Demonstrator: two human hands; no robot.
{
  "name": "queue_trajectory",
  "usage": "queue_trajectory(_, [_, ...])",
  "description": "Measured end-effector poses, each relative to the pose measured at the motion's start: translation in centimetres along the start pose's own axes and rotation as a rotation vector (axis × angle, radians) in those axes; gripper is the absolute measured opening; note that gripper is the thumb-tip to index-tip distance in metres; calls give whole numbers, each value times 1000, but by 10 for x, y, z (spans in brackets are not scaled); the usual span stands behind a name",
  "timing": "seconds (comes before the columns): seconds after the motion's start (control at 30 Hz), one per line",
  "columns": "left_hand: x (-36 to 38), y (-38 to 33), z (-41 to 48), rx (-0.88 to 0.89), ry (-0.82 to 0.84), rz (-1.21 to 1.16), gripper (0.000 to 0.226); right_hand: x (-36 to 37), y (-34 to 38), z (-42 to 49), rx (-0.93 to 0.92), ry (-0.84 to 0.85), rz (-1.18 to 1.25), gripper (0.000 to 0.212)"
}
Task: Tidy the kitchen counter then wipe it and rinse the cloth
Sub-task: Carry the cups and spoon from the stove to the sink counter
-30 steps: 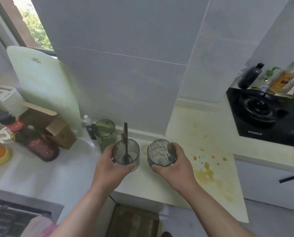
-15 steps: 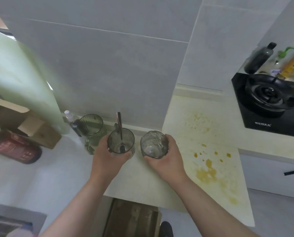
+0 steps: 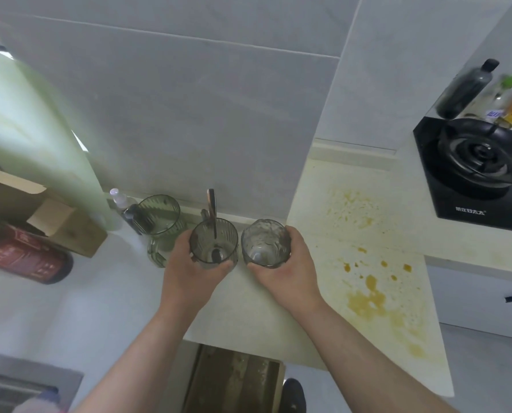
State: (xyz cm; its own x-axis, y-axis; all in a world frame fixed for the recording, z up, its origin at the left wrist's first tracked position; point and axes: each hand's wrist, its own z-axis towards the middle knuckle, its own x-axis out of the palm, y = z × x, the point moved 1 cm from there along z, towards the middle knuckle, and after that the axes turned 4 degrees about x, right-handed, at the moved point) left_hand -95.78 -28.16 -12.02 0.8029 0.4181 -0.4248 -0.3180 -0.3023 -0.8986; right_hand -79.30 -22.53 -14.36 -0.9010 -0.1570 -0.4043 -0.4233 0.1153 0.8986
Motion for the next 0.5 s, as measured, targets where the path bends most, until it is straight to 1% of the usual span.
queue_trajectory(0.13, [1, 1, 0, 30, 3, 0, 60, 3, -1, 1, -3, 5, 9, 78])
queue_trajectory(0.3, [2, 6, 1, 23, 3, -2, 66, 4, -3, 1, -6, 10, 20, 70])
queue_trajectory(0.5, [2, 11, 3, 18, 5, 7, 70, 4, -7, 1, -11, 21, 2, 75])
